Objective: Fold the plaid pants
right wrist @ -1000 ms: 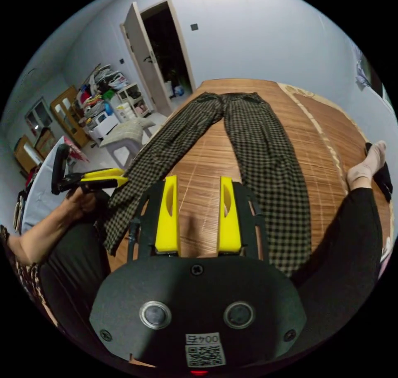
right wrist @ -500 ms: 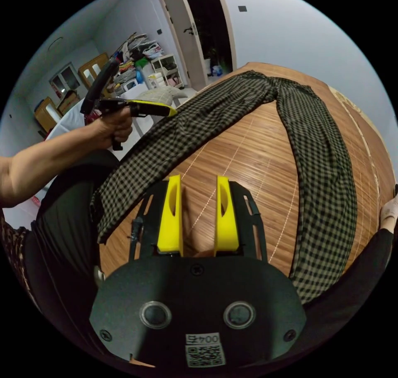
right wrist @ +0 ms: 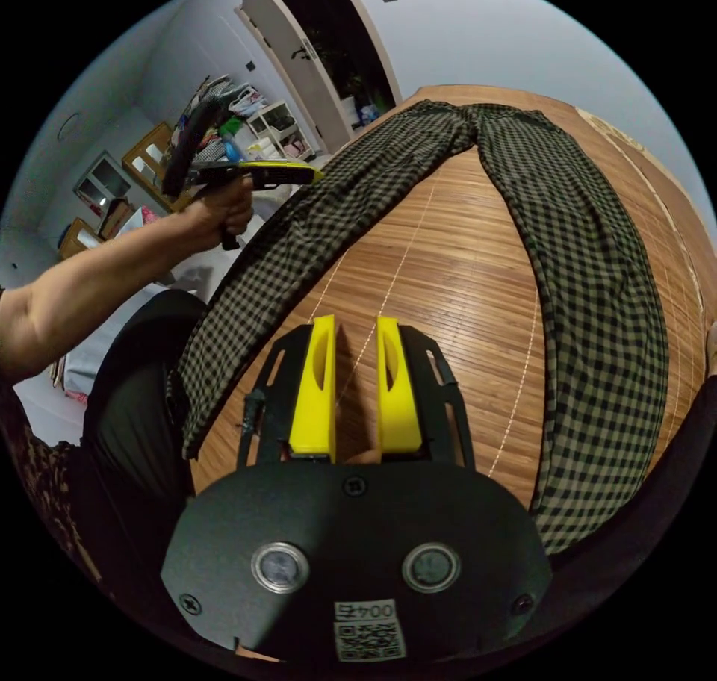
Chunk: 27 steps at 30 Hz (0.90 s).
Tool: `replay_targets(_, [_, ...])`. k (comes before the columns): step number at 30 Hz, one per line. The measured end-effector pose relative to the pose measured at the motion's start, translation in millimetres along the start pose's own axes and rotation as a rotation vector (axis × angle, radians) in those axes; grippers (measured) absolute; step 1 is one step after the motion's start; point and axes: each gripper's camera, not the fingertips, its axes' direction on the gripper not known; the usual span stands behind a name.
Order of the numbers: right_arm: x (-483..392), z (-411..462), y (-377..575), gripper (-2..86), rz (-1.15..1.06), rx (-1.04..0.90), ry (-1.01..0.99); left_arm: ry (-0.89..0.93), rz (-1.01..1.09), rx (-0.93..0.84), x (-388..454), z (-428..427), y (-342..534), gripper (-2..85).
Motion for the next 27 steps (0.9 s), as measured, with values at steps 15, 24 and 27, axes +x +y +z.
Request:
replay_targets(15, [-17.5, 20.8, 5.8, 11.4, 0.045, 0.027, -0.046, -0.032, -0.155, 0.027, -17.8, 32.6, 5.9, 6.2])
replay_targets(24, [-97.9, 60.6, -50.7, 11.9, -0.227, 0.017, 0.027, -0.054, -0.143, 0.037, -8.1, 38.5, 8.9, 6.5])
replay_targets(27, [-123.6, 89.5, -48.2, 12.1, -0.315, -0.113, 0.160, -0.050, -0.145, 0.041, -6.7, 39.8, 10.5, 6.6])
